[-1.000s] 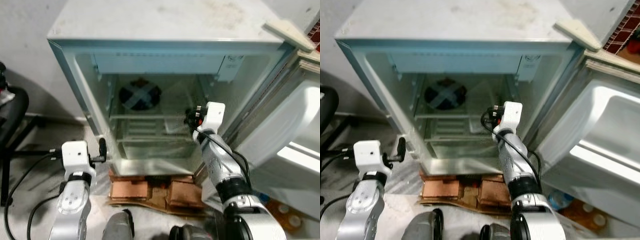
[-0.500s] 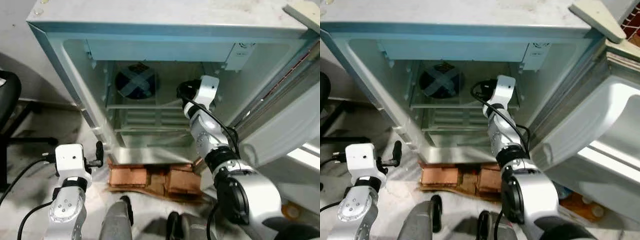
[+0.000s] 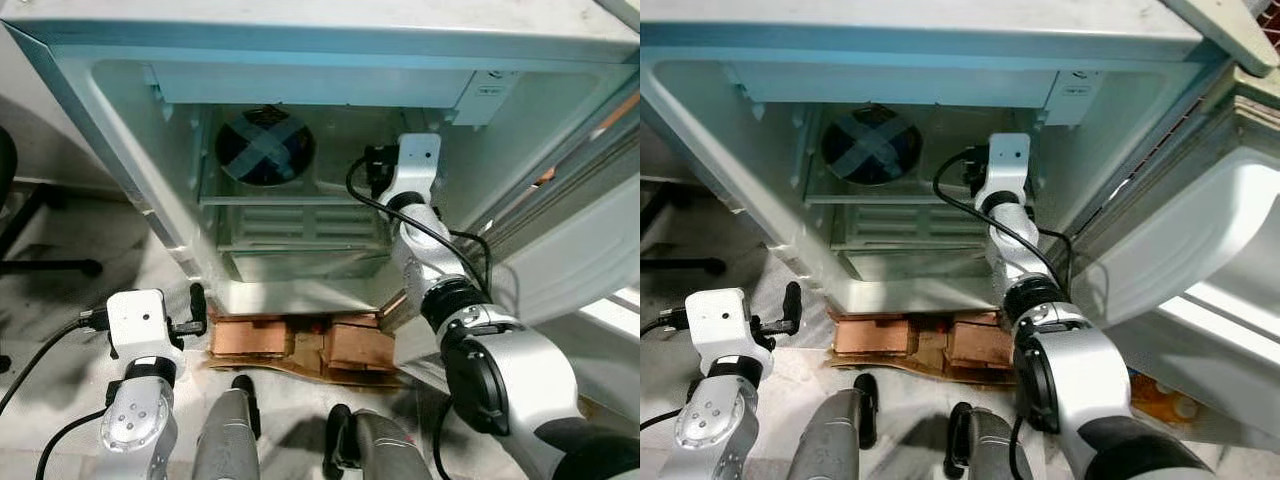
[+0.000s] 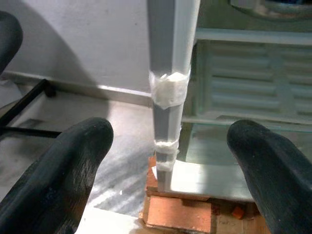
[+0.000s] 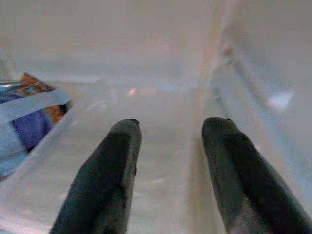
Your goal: Restocking fridge
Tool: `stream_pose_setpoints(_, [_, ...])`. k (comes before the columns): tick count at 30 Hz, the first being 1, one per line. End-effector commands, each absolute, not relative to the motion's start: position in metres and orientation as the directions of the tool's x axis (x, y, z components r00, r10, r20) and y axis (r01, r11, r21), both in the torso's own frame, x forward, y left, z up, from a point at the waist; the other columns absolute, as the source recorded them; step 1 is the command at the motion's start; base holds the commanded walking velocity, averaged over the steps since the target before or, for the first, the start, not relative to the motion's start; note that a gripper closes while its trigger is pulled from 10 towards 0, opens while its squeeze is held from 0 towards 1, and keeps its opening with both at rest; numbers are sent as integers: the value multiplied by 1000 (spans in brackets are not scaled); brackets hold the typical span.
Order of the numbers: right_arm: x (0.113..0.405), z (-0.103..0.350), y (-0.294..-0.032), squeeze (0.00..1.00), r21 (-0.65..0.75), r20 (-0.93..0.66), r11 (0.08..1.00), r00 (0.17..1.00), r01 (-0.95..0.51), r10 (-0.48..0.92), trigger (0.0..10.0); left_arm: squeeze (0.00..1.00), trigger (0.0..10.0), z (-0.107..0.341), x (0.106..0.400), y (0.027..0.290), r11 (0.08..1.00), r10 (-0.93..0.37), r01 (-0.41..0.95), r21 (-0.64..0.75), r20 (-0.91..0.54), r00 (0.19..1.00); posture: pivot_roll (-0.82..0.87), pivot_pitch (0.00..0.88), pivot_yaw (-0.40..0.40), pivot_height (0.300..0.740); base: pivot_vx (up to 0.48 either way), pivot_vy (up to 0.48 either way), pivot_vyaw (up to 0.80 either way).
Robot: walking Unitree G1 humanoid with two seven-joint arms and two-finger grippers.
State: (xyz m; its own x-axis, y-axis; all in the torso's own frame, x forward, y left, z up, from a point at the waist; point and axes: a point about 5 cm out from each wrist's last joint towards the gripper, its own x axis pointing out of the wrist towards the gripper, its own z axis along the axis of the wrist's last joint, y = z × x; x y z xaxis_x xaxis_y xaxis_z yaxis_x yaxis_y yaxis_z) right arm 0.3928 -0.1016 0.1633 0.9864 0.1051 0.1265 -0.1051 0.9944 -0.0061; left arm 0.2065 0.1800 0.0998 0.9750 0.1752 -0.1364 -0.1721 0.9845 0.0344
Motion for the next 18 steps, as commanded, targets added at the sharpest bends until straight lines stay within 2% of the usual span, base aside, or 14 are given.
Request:
stream_pose_setpoints(1, [391,164,-109,1000,-56,164,995,983,-78,86,10000,0,10000,95,208,180,982,189,-184,47,-159,969,287,280,-97,740,0,0,0])
stream_pose_setpoints(11, [387,164,-118,1000,-56,217,991,968,-120,130,10000,0,10000,102,225,180,981,190,-184,56,-125,974,261,256,-93,740,0,0,0])
stream_pose_setpoints(15, [376,139,-131,1000,93,135,991,987,-100,87,10000,0,10000,103,230,176,986,160,-153,64,-109,981,225,247,-90,740,0,0,0])
stream_pose_setpoints(18, [366,129,-131,1000,74,131,988,984,-135,124,10000,0,10000,98,230,174,988,149,-142,61,-119,982,206,218,-84,740,0,0,0])
